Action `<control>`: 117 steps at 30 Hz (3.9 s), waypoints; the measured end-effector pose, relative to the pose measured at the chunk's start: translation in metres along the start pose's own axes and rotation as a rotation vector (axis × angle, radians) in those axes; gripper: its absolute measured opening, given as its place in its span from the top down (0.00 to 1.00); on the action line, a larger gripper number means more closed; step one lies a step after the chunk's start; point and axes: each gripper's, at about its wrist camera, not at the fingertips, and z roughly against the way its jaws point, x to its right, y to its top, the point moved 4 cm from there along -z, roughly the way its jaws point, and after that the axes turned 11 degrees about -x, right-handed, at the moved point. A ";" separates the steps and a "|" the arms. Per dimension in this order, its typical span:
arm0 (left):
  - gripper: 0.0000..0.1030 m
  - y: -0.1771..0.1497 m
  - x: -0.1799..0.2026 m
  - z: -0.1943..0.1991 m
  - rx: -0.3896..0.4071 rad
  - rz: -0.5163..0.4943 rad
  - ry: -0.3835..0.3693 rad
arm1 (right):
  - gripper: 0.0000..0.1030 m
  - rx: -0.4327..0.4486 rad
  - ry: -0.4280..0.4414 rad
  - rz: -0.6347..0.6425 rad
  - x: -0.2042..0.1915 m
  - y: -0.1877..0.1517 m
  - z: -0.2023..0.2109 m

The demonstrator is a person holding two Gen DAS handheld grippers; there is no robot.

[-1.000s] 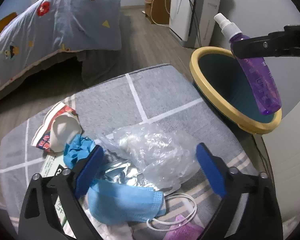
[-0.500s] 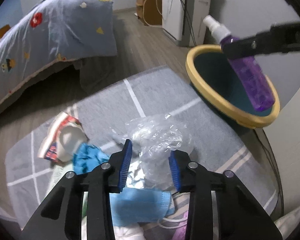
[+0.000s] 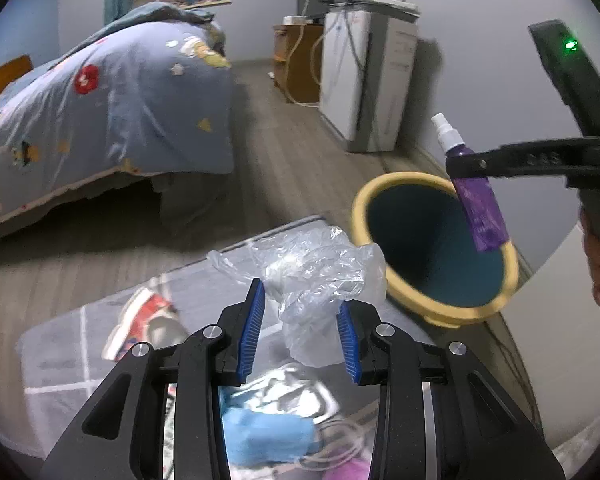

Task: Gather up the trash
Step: 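Drop the spray bottle and clear bag into the bin, opening both grippers, then grasp the blue glove with the right gripper and lift it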

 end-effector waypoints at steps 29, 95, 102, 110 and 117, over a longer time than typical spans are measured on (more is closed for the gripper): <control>0.62 0.065 0.115 -0.075 -0.062 -0.235 -0.029 | 0.69 -0.088 -0.011 -0.291 0.105 -0.026 -0.047; 0.05 -0.083 -0.175 0.075 -0.088 0.226 0.291 | 0.06 -0.155 0.016 0.349 -0.187 -0.043 -0.080; 0.05 -0.094 -0.186 0.059 -0.126 0.175 0.289 | 0.06 -0.245 0.045 0.341 -0.219 -0.055 -0.115; 0.05 -0.100 -0.192 0.053 -0.140 0.170 0.281 | 0.22 -0.366 0.100 0.337 -0.244 -0.073 -0.146; 0.05 -0.104 -0.190 0.040 -0.170 0.167 0.276 | 0.72 -0.426 0.138 0.307 -0.237 -0.076 -0.148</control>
